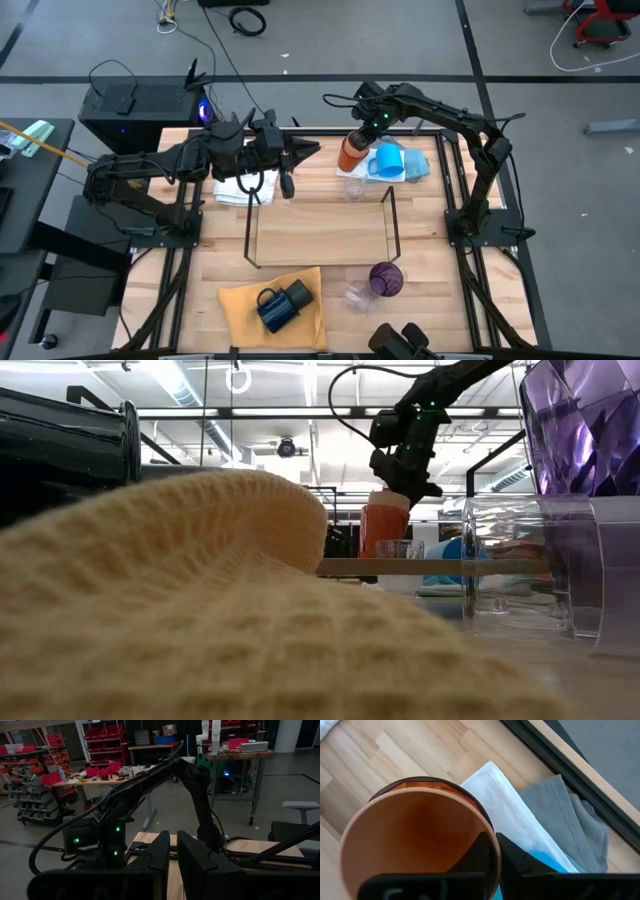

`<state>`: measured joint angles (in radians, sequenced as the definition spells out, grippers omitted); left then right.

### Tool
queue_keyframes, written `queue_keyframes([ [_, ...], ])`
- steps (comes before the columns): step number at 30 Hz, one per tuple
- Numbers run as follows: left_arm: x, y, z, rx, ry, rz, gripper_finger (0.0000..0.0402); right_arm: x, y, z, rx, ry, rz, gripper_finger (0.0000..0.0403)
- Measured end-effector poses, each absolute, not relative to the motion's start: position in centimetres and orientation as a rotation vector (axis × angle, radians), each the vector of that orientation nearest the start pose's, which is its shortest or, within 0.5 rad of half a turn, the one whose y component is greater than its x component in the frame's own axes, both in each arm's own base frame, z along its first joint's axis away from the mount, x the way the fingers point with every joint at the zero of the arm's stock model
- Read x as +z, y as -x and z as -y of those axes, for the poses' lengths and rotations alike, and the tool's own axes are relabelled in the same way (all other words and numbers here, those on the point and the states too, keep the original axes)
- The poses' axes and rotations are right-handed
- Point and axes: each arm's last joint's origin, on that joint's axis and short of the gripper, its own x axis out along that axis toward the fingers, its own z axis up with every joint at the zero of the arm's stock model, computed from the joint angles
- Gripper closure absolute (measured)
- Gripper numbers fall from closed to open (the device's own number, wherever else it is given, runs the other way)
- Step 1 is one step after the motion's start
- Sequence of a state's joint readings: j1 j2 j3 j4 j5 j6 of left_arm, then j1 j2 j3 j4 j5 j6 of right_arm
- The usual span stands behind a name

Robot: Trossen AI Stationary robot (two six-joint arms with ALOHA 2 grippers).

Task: Stack small to large cups/mugs on shelf
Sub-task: Put the top orange cup on the shelf

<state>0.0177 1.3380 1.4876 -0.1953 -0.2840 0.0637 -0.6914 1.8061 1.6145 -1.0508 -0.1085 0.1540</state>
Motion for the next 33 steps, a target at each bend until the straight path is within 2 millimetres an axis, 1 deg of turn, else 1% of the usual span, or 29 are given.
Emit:
queue_keyframes([
  [9, 45.16, -28.77, -1.32, 0.300, -0.068, -0.058, 0.0367, 28.10, -28.29, 23.03, -0.583, -0.599, -1.129, 0.0318],
  [14, 45.16, -28.77, -1.32, 0.300, -0.068, -0.058, 0.0361, 28.10, -28.11, 23.26, -0.602, -0.604, -1.128, 0.0306],
  [16, 45.16, -28.77, -1.32, 0.300, -0.068, -0.058, 0.0359, 28.10, -28.09, 23.29, -0.605, -0.603, -1.128, 0.0310],
  [19, 45.15, -28.77, -1.32, 0.300, -0.069, -0.059, 0.0361, 28.10, -28.10, 23.30, -0.605, -0.602, -1.127, 0.0330],
  [24, 45.15, -28.77, -1.32, 0.300, -0.070, -0.059, 0.0368, 28.08, -27.78, 23.66, -0.620, -0.606, -1.126, 0.0390],
  [33, 45.13, -28.77, -1.32, 0.300, -0.071, -0.060, 0.0361, 28.03, -27.54, 23.88, -0.624, -0.629, -1.125, 0.0396],
])
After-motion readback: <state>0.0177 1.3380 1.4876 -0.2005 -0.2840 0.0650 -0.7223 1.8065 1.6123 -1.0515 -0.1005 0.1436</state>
